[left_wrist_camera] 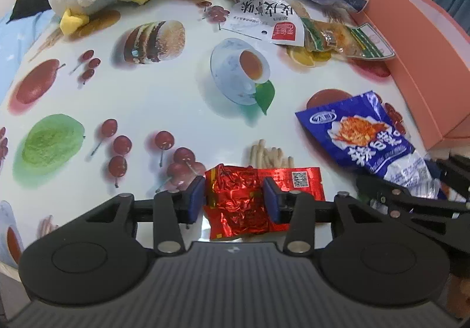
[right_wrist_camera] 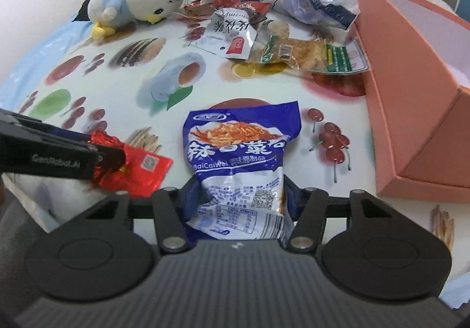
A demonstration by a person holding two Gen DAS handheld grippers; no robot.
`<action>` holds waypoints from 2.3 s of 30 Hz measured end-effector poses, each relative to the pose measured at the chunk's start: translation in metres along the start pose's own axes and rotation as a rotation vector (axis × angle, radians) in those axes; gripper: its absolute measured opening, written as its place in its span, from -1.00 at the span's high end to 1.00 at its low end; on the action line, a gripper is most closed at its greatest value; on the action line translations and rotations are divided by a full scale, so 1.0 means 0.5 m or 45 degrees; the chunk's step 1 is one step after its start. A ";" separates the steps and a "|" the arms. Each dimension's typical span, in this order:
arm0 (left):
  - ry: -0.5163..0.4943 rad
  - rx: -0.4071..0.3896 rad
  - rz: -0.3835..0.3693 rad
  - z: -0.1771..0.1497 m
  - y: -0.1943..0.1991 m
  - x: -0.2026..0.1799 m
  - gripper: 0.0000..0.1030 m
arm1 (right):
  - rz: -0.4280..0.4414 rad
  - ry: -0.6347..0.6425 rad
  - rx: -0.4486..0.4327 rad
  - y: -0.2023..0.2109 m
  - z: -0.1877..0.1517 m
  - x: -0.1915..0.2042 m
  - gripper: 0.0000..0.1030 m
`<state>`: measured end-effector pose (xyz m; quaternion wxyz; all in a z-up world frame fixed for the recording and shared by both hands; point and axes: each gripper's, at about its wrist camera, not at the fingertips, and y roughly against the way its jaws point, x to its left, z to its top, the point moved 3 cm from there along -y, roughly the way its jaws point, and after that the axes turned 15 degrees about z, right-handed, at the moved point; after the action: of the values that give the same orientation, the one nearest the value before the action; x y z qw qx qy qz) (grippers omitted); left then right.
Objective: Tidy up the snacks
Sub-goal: 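Lift both held packets and carry them toward the pink box, then lower both packets into the pink box and open both grippers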
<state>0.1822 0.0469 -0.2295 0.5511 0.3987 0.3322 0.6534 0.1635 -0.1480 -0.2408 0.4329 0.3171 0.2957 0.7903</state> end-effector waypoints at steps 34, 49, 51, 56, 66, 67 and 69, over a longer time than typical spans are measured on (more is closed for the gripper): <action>0.151 -0.147 -0.106 0.026 0.206 -0.004 0.19 | -0.063 -0.141 -0.207 0.206 0.019 -0.022 0.21; 0.104 -0.280 -0.182 0.038 0.306 -0.046 0.19 | -0.108 -0.206 -0.349 0.342 0.019 -0.016 0.21; 0.096 -0.283 -0.200 0.035 0.315 -0.057 0.19 | -0.125 -0.226 -0.361 0.363 0.009 -0.020 0.21; 0.078 -0.290 -0.249 0.028 0.337 -0.088 0.19 | -0.179 -0.264 -0.390 0.408 -0.008 -0.035 0.21; 0.012 -0.327 -0.350 0.052 0.382 -0.168 0.19 | -0.235 -0.328 -0.433 0.467 -0.027 -0.063 0.21; 0.006 -0.329 -0.359 0.058 0.385 -0.178 0.19 | -0.239 -0.334 -0.438 0.469 -0.026 -0.068 0.21; -0.008 -0.335 -0.375 0.072 0.388 -0.195 0.19 | -0.250 -0.350 -0.446 0.473 -0.023 -0.078 0.21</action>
<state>0.1328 -0.0828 -0.0584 0.6891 0.2724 0.2971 0.6023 0.0541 -0.2908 -0.0820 0.5924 0.3115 0.1219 0.7330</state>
